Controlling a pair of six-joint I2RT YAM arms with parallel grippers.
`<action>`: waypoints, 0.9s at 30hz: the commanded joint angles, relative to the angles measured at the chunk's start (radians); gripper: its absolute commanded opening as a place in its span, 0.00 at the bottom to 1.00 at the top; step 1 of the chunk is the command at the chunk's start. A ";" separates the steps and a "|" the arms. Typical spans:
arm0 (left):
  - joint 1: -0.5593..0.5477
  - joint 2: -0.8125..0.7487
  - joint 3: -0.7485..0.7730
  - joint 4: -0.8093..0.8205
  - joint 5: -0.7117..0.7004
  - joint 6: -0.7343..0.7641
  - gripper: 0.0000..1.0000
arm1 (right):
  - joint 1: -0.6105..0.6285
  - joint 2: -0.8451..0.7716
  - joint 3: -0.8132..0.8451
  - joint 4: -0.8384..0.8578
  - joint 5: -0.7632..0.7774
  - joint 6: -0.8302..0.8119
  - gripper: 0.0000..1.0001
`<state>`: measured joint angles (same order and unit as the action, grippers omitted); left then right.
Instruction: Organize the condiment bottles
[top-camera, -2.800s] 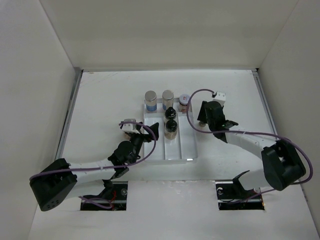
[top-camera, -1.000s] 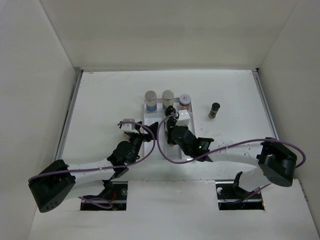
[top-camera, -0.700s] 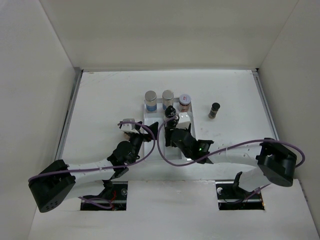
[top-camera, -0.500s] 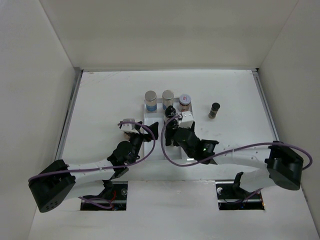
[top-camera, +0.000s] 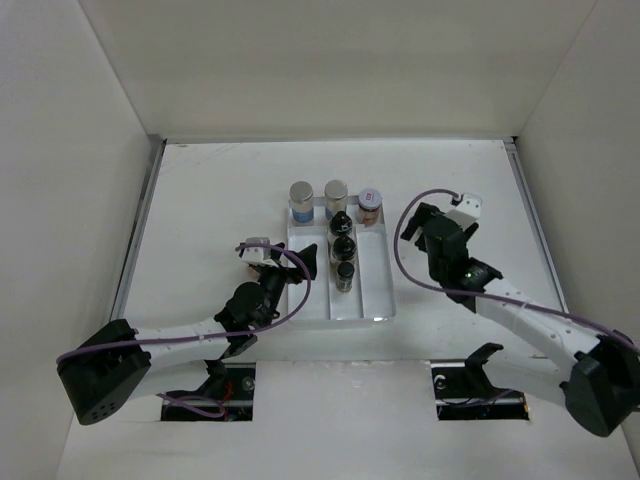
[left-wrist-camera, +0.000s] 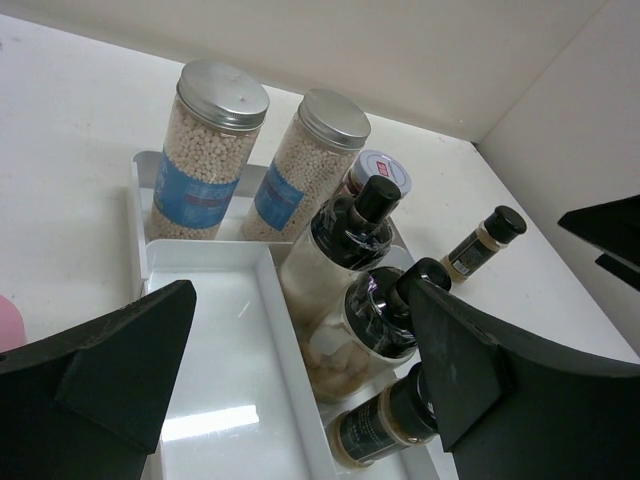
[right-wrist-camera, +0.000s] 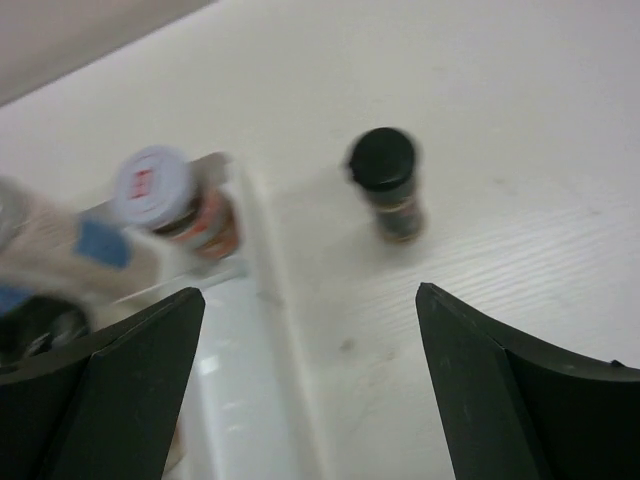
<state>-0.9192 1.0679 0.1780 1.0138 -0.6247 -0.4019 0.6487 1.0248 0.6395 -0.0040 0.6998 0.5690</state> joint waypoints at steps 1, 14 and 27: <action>-0.005 -0.013 0.002 0.052 0.000 -0.009 0.88 | -0.128 0.096 0.040 -0.018 0.023 -0.017 0.94; -0.007 0.004 0.003 0.057 0.000 -0.011 0.88 | -0.310 0.389 0.160 0.176 -0.135 -0.100 0.93; 0.003 0.020 0.005 0.062 0.002 -0.011 0.88 | -0.338 0.521 0.241 0.245 -0.192 -0.138 0.65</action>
<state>-0.9188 1.0836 0.1780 1.0142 -0.6247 -0.4019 0.3088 1.5494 0.8383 0.1764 0.5167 0.4465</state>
